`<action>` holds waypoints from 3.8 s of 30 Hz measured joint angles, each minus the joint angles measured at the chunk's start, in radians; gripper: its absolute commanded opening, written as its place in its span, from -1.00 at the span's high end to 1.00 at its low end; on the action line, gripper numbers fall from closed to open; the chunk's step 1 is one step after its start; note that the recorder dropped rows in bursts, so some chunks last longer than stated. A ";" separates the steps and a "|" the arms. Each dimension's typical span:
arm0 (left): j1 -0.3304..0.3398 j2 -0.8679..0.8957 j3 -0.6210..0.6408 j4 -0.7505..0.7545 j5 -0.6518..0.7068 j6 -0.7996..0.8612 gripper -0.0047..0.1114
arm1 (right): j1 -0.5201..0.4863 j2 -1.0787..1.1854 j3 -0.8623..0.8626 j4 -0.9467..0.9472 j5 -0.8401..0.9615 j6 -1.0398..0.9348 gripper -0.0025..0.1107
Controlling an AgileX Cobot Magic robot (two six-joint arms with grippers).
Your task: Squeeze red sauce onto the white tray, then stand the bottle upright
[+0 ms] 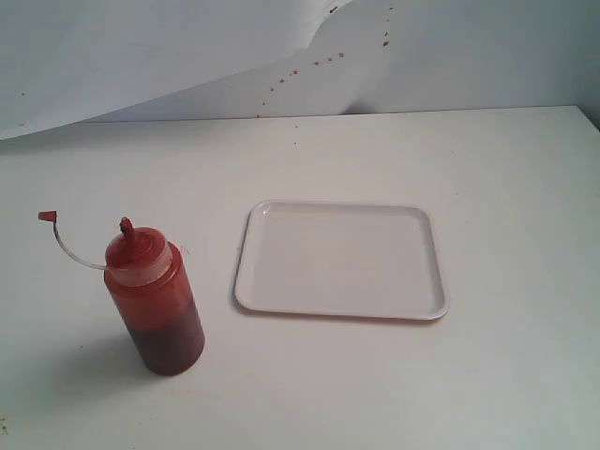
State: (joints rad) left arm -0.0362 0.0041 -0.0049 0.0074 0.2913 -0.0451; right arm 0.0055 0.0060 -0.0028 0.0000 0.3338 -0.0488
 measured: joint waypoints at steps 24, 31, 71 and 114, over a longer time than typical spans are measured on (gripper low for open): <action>0.000 0.000 0.000 0.000 0.000 0.000 0.92 | 0.000 0.000 0.000 0.000 0.000 0.000 0.96; 0.000 0.000 0.000 -0.060 -0.110 0.000 0.92 | 0.000 0.000 0.000 0.000 0.000 0.000 0.96; 0.001 1.535 0.000 0.394 -1.310 -0.184 0.92 | 0.000 0.000 0.000 0.000 0.000 0.000 0.96; 0.001 1.540 -0.009 0.888 -1.315 -0.179 -0.78 | 0.000 0.000 0.000 0.000 0.000 0.000 0.96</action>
State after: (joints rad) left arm -0.0357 1.5438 -0.0138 0.8959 -1.0238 -0.2246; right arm 0.0055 0.0060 -0.0028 0.0000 0.3338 -0.0488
